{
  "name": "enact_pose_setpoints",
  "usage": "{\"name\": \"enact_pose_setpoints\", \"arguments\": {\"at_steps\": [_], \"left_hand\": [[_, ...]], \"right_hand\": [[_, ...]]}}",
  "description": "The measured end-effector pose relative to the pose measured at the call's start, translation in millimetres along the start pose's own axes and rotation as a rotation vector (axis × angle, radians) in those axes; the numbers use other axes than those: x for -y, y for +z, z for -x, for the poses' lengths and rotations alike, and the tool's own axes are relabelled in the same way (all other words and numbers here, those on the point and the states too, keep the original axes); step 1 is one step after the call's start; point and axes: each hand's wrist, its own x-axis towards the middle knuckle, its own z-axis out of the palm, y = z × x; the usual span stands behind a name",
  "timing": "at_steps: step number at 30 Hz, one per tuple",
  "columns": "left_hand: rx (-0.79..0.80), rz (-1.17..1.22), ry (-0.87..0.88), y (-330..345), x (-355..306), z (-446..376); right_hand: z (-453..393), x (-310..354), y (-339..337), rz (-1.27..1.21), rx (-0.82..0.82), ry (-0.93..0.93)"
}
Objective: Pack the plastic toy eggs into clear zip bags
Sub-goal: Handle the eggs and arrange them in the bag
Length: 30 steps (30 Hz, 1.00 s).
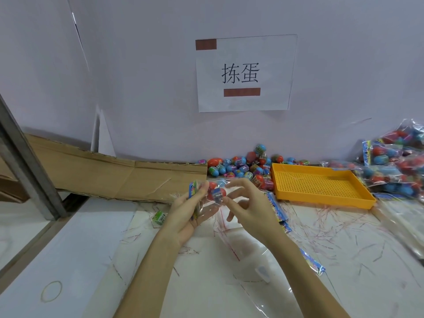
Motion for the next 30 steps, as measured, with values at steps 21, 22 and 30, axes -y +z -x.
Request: {"name": "enact_pose_setpoints", "arguments": {"at_steps": [21, 22, 30], "left_hand": [[0.002, -0.854, 0.6, -9, -1, -2], [0.061, -0.935, 0.625, -12, 1, -2], [0.178, -0.986, 0.537, -12, 11, -6]], "right_hand": [[1, 2, -13, 0.269, -0.042, -0.23], [1, 1, -14, 0.304, -0.03, -0.256], [9, 10, -8, 0.442, 0.024, -0.405]]}}
